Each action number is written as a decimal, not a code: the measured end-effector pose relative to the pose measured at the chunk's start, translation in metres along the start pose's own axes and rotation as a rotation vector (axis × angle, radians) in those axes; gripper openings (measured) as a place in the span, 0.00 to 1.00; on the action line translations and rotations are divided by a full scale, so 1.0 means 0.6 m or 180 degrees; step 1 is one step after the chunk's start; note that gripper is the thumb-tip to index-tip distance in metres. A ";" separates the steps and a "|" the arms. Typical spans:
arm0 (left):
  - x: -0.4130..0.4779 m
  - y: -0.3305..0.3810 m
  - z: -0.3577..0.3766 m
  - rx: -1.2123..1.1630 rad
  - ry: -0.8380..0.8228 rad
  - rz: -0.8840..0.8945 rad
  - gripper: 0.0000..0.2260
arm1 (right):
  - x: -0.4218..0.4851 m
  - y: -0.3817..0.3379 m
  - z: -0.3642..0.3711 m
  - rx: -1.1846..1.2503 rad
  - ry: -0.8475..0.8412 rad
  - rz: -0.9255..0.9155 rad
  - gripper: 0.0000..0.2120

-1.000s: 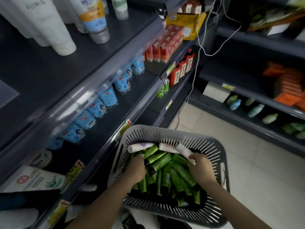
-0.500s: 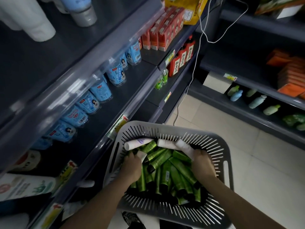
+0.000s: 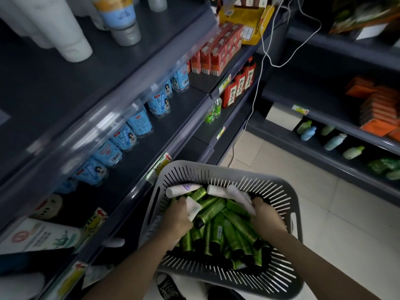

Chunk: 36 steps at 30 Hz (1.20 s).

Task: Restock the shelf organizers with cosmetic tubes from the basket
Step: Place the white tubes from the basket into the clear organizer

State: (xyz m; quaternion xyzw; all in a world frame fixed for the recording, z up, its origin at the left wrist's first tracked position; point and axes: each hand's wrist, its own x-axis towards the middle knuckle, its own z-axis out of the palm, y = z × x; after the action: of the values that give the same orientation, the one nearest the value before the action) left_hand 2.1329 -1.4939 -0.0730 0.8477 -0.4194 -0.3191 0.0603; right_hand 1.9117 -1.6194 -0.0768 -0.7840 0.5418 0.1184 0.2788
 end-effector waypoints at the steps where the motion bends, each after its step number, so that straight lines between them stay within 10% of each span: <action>1: 0.001 0.006 -0.008 -0.0175 0.0015 -0.0067 0.17 | -0.001 0.003 -0.007 0.0038 0.0004 -0.0055 0.09; 19: -0.142 0.081 -0.308 -0.1636 0.0877 0.0717 0.12 | -0.107 -0.239 -0.284 0.2298 0.0971 -0.1467 0.05; 36: -0.405 -0.010 -0.625 -0.1546 0.3411 0.0612 0.11 | -0.202 -0.562 -0.398 0.2895 0.0806 -0.3233 0.01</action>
State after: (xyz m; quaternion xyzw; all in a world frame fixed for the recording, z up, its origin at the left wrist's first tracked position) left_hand 2.2508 -1.3698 0.3397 0.8107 -0.3205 0.0731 0.4844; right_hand 2.1457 -1.5723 0.2814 -0.7536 0.1319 -0.3581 0.5352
